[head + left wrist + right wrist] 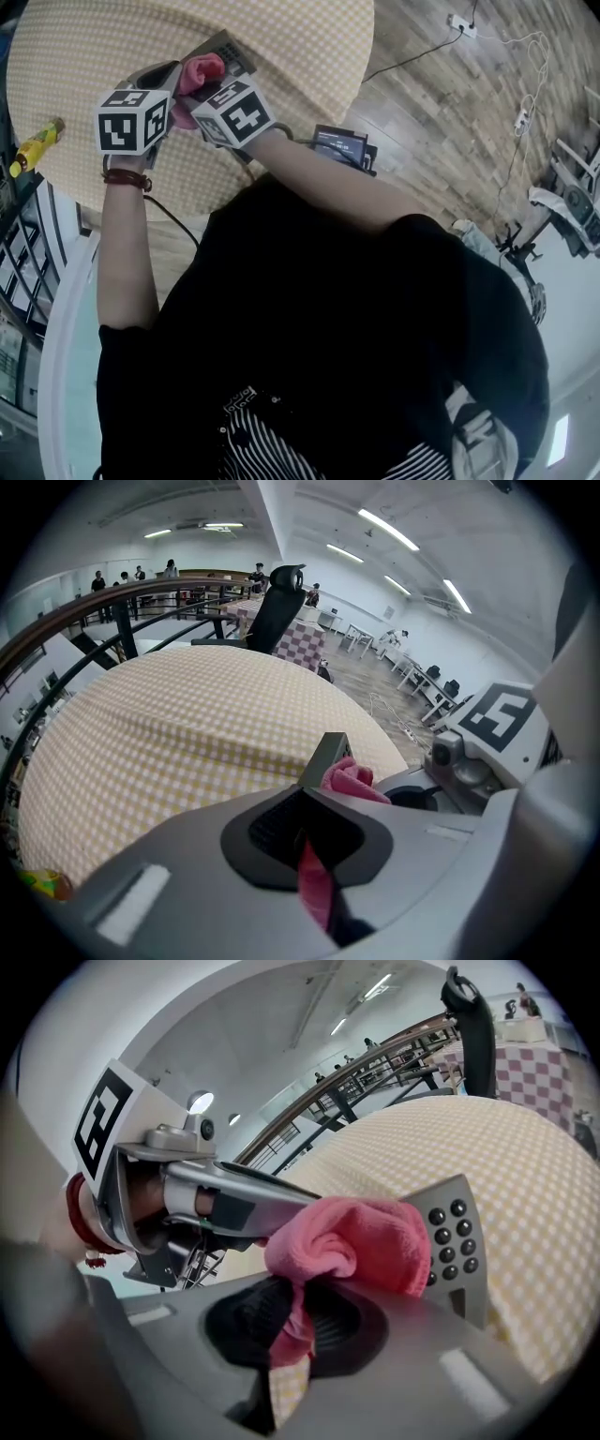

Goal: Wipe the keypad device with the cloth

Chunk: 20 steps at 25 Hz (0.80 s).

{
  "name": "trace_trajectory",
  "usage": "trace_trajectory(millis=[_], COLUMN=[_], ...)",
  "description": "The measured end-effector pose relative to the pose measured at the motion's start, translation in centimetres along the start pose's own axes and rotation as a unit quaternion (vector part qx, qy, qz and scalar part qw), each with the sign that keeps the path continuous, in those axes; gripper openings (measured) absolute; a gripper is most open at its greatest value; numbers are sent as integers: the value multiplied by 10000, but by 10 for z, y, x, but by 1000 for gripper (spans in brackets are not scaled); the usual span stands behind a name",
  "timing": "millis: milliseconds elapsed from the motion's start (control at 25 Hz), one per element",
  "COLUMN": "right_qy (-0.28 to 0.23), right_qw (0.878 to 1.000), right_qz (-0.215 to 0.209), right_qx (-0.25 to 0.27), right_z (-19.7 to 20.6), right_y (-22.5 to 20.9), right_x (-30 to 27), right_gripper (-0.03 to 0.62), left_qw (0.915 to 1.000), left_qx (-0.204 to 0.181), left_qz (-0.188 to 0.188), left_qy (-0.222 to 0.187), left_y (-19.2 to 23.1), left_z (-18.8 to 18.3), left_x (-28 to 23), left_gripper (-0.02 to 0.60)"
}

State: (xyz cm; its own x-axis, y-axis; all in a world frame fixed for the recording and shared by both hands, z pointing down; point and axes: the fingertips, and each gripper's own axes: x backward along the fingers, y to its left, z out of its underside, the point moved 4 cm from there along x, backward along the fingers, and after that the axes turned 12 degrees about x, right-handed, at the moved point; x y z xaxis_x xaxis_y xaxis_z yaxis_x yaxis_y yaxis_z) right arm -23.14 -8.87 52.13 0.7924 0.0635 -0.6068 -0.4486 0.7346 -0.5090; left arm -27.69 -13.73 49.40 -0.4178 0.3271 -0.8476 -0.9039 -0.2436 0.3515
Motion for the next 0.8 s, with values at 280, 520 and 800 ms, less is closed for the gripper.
trace_trajectory(millis=[280,520,800], right_qy=[413,777,243], right_qw=[9991,9950,9984], right_qz=[-13,289,484], right_qx=[-64,-553,-164], right_z=[46,71,21], right_y=[-9,-14,-2], right_x=[-5,-6,-3], right_gripper=[43,43,43], left_qw=[9999,9995,9991], left_qx=[-100,-16,-203], left_qz=[-114,-244,-341], left_qy=[-18,-181,-171], left_y=[-5,-6,-5], left_z=[7,11,10], left_x=[-1,2,0], left_gripper=[5,5,5])
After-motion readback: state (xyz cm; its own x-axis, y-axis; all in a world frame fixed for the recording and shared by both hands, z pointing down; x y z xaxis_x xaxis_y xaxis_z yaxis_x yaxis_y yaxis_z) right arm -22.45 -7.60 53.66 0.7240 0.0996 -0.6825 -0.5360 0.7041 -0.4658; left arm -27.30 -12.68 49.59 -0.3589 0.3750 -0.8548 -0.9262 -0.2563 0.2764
